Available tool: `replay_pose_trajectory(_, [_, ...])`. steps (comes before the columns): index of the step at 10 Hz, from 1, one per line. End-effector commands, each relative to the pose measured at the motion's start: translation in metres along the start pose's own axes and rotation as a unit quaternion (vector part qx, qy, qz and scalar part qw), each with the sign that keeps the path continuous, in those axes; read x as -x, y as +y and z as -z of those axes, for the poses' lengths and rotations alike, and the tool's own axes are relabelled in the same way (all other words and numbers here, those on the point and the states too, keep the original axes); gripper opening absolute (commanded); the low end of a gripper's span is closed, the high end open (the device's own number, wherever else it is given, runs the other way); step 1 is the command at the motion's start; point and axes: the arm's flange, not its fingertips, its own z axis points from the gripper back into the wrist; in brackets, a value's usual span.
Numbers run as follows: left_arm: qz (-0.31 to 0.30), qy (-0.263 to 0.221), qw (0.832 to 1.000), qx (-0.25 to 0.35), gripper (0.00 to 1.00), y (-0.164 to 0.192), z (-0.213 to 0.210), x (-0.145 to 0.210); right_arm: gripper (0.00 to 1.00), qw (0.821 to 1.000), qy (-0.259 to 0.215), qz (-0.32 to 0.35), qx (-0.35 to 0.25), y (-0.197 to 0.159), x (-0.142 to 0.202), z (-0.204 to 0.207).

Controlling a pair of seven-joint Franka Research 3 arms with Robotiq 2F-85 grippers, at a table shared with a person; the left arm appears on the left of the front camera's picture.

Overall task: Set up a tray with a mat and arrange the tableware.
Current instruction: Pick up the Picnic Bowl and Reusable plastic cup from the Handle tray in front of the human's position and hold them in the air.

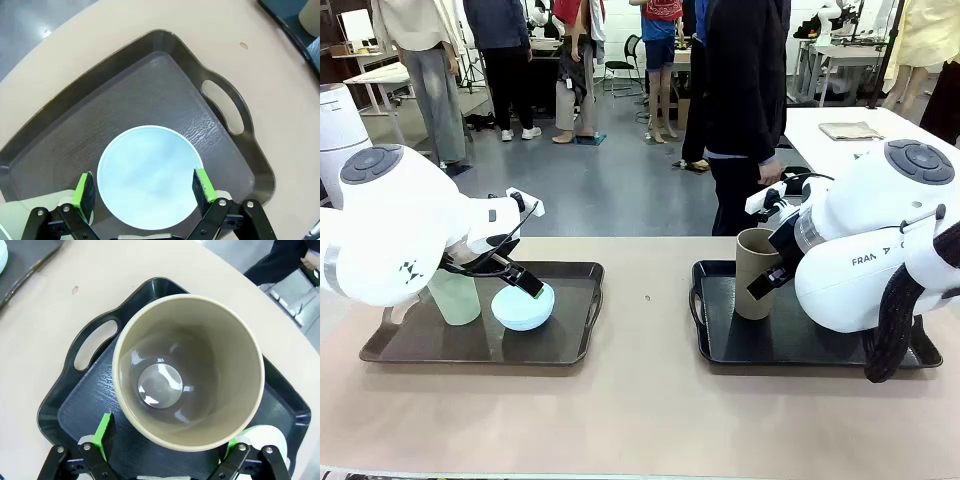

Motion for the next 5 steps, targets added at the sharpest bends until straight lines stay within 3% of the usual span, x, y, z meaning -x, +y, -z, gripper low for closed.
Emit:
replay_pose_trajectory(1, [0.0, -0.001, 1.0, 0.0, 1.0, 0.0001, -0.0002, -0.0003, 1.0, 1.0, 0.0, 0.0, 0.0, 0.0, 0.0, 0.0])
replay_pose_trajectory(5, [0.0, -0.001, 1.0, 0.0, 1.0, 0.0001, -0.0002, -0.0003, 1.0, 1.0, 0.0, 0.0, 0.0, 0.0, 0.0, 0.0])
